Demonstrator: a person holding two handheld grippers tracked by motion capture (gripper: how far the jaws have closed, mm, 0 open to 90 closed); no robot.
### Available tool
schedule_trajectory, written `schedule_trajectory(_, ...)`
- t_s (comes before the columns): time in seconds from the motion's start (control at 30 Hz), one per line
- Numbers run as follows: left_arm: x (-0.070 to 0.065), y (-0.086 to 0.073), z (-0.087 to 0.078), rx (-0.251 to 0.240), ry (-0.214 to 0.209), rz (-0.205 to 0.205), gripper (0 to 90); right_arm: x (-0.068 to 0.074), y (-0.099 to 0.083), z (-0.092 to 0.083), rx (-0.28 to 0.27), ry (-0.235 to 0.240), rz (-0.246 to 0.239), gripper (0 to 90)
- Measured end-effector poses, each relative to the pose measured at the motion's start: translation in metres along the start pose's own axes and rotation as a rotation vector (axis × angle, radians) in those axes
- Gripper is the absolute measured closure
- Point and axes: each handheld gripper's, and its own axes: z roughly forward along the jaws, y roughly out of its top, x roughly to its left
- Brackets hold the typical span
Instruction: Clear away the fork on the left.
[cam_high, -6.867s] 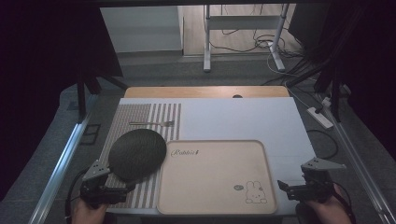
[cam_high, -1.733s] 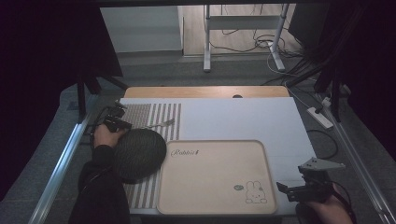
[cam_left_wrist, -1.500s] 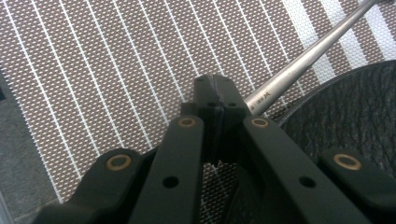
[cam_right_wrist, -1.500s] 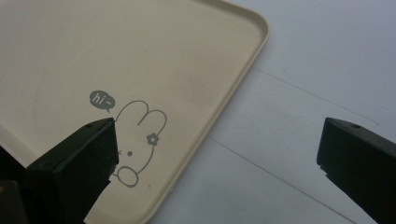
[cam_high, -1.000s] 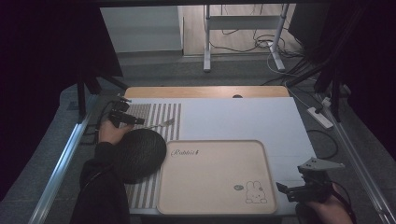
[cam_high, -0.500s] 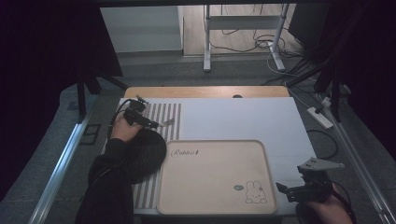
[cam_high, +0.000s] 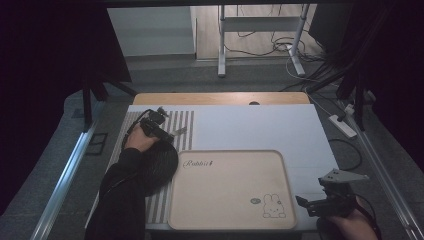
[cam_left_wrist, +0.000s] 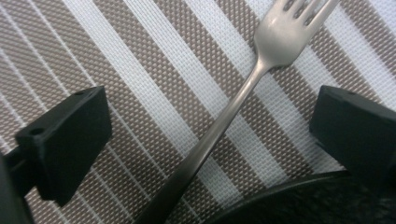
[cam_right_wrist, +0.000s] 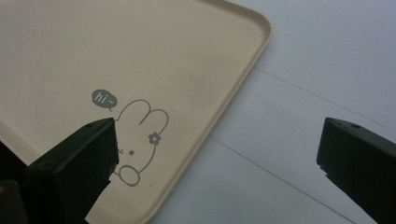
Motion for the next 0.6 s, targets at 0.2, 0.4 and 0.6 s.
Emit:
schedule_trajectory(0.2,0.007,-0.002,-0.006,-0.025,-0.006,0.041,13.9,0.000,0.000,0.000,0.002,-0.001,0.000,0.0)
schedule_trajectory(0.4,0.012,-0.008,-0.014,-0.060,-0.023,0.139,53.7,0.000,0.000,0.001,0.004,0.000,-0.003,0.0)
schedule_trajectory(0.6,0.012,-0.007,-0.014,-0.070,-0.045,0.219,80.4,0.001,0.000,0.000,0.007,-0.001,-0.008,0.0)
